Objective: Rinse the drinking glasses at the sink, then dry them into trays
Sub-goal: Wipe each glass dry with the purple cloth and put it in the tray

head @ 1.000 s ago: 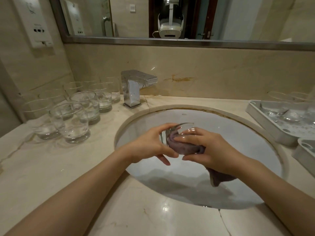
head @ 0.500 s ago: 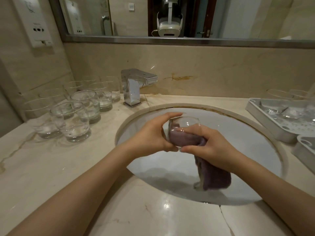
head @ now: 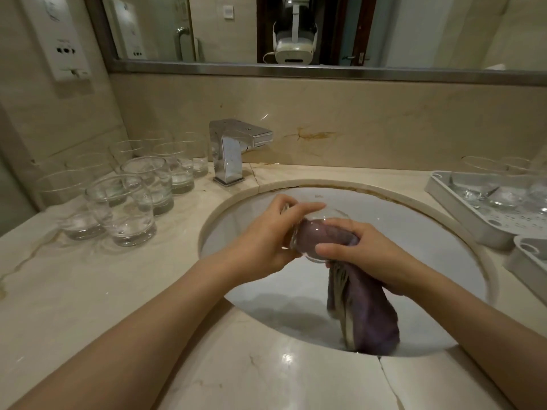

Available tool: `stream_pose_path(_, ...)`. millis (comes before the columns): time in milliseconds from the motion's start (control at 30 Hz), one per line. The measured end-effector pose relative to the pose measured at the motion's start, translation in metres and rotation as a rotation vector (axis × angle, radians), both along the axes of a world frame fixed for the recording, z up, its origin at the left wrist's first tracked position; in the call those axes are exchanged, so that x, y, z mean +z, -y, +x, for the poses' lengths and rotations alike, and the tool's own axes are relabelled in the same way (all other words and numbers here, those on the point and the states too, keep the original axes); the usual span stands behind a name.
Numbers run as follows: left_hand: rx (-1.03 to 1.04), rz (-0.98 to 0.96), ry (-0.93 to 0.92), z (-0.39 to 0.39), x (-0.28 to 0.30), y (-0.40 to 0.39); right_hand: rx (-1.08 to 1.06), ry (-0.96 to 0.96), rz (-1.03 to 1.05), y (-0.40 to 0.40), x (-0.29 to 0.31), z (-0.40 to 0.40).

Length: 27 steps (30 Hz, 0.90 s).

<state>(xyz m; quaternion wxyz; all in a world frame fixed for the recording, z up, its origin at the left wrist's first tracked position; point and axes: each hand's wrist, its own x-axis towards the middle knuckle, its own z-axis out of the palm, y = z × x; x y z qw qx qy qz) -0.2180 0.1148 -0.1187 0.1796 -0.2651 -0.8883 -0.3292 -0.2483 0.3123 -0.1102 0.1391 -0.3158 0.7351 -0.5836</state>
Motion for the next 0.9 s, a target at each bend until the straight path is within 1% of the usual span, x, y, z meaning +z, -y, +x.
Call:
stream_pose_path(33, -0.007, -0.103, -0.116, 0.0, -0.001, 0.001, 0.053, 0.149, -0.026, 0.0, 0.003, 0.002)
stream_pose_path(67, -0.013, -0.147, -0.181, -0.001, 0.0, 0.003, 0.084, 0.21, -0.04, -0.002, 0.004, 0.002)
stream_pose_path(100, -0.016, -0.143, -0.199, 0.0, 0.002, 0.003, 0.097, 0.207, -0.046, -0.002, 0.006, 0.003)
stream_pose_path(133, -0.013, -0.105, -0.18, 0.0, 0.004, 0.003, 0.078, 0.177, -0.055, -0.001, 0.006, 0.003)
stream_pose_path(167, -0.003, -0.038, -0.116, 0.001, 0.007, 0.003, 0.044, 0.133, -0.069, 0.001, 0.006, 0.004)
stream_pose_path(200, 0.007, 0.053, -0.003, 0.001, 0.01, 0.002, 0.006, 0.067, -0.075, 0.003, 0.004, 0.004)
stream_pose_path(233, 0.011, 0.174, 0.165, 0.002, 0.012, 0.002, -0.046, -0.069, -0.043, 0.003, 0.002, 0.006)
stream_pose_path(300, -0.041, 0.434, 0.525, 0.007, 0.017, 0.001, -0.105, -0.538, 0.166, 0.001, -0.005, 0.003)
stream_pose_path(333, -0.078, 0.511, 0.635, 0.007, 0.017, 0.001, -0.106, -0.739, 0.27, -0.002, -0.009, 0.0)
stream_pose_path(367, -0.109, 0.551, 0.699, 0.007, 0.017, 0.002, -0.101, -0.867, 0.349, -0.005, -0.011, -0.004)
stream_pose_path(400, -0.136, 0.581, 0.738, 0.007, 0.019, 0.004, -0.104, -0.92, 0.389, -0.006, -0.012, -0.006)
stream_pose_path(433, -0.159, 0.6, 0.755, 0.008, 0.021, 0.006, -0.116, -0.929, 0.386, -0.006, -0.011, -0.007)
stream_pose_path(500, -0.169, 0.579, 0.713, 0.007, 0.024, 0.005, -0.118, -0.842, 0.326, -0.005, -0.007, -0.005)
stream_pose_path(567, -0.128, 0.484, 0.585, 0.007, 0.022, 0.001, -0.118, -0.607, 0.217, -0.002, -0.004, -0.002)
stream_pose_path(633, -0.074, 0.294, 0.341, 0.006, 0.018, 0.0, -0.125, -0.273, 0.088, 0.001, -0.001, 0.003)
stream_pose_path(700, -0.052, 0.029, 0.065, 0.003, 0.014, 0.004, -0.036, 0.059, -0.043, 0.004, 0.002, 0.006)
stream_pose_path(733, -0.051, -0.053, -0.029, 0.001, 0.011, 0.006, 0.006, 0.165, -0.066, 0.005, 0.003, 0.007)
stream_pose_path(767, -0.048, -0.095, -0.074, 0.0, 0.009, 0.008, 0.031, 0.218, -0.066, 0.004, 0.005, 0.007)
stream_pose_path(800, -0.042, -0.099, -0.078, 0.0, 0.008, 0.007, 0.046, 0.223, -0.058, 0.003, 0.007, 0.007)
stream_pose_path(833, -0.031, -0.069, -0.051, 0.0, 0.007, 0.006, 0.042, 0.199, -0.053, 0.003, 0.008, 0.008)
stream_pose_path(900, -0.011, 0.059, 0.071, 0.002, 0.01, 0.005, -0.004, 0.102, -0.054, 0.005, 0.006, 0.009)
